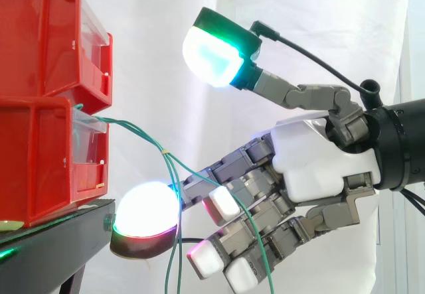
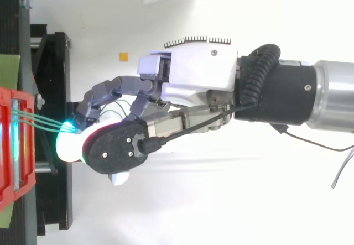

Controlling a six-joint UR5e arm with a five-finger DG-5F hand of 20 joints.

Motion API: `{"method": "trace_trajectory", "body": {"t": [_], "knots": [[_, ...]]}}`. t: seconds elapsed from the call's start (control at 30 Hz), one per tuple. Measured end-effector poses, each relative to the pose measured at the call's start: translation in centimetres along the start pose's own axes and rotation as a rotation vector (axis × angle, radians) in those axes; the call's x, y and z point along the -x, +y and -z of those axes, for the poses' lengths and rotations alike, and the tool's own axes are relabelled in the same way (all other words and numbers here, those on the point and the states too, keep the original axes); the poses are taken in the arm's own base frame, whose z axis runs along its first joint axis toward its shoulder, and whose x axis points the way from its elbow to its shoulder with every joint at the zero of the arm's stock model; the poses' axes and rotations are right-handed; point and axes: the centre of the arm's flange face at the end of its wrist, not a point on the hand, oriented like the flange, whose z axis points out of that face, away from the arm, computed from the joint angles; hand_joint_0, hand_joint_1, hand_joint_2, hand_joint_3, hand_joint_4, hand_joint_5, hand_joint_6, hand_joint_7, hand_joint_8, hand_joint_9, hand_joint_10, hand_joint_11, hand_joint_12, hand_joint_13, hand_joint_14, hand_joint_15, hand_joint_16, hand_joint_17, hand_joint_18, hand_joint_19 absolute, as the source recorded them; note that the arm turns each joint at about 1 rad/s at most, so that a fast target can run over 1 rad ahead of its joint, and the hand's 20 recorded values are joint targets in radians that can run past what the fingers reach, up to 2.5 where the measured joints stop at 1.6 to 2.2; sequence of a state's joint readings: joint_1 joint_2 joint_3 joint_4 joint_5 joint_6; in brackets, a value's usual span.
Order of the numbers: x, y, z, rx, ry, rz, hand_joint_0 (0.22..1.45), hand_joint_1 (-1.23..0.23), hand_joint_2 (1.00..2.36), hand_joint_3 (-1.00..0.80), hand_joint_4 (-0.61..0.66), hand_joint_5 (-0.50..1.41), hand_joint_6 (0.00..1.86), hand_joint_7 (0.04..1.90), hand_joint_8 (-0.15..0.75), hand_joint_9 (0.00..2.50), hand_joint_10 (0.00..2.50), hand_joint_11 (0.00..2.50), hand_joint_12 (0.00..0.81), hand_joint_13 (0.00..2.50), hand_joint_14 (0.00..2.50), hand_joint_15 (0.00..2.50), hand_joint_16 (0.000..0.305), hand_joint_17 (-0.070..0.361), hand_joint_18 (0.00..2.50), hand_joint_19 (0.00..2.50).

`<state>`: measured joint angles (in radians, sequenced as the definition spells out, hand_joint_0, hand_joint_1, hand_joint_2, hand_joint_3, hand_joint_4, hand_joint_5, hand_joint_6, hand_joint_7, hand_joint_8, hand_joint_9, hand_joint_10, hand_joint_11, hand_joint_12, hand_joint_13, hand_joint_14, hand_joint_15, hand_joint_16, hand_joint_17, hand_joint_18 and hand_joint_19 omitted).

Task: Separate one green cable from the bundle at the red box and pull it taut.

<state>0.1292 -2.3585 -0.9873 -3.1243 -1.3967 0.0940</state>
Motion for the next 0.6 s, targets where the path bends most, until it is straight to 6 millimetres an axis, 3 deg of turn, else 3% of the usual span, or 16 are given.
{"method": "trace_trajectory", "body": {"t": [0.43, 0.6], "knots": [[0.1, 1.3, 0.3, -0.011, -0.005, -0.007, 0.39, -0.45, 1.0, -0.5, 0.34, -0.07, 0.5, 0.77, 0.311, 1.21, 0.01, 0.56, 0.431, 0.91, 0.01, 0.55, 0.085, 0.191, 0.96, 0.28], [0.1, 1.9, 0.6, -0.013, -0.006, -0.007, 0.4, -0.47, 1.0, -0.5, 0.35, -0.03, 0.5, 0.85, 0.297, 1.29, 0.01, 0.57, 0.425, 0.97, 0.01, 0.56, 0.083, 0.188, 1.01, 0.3]]}}
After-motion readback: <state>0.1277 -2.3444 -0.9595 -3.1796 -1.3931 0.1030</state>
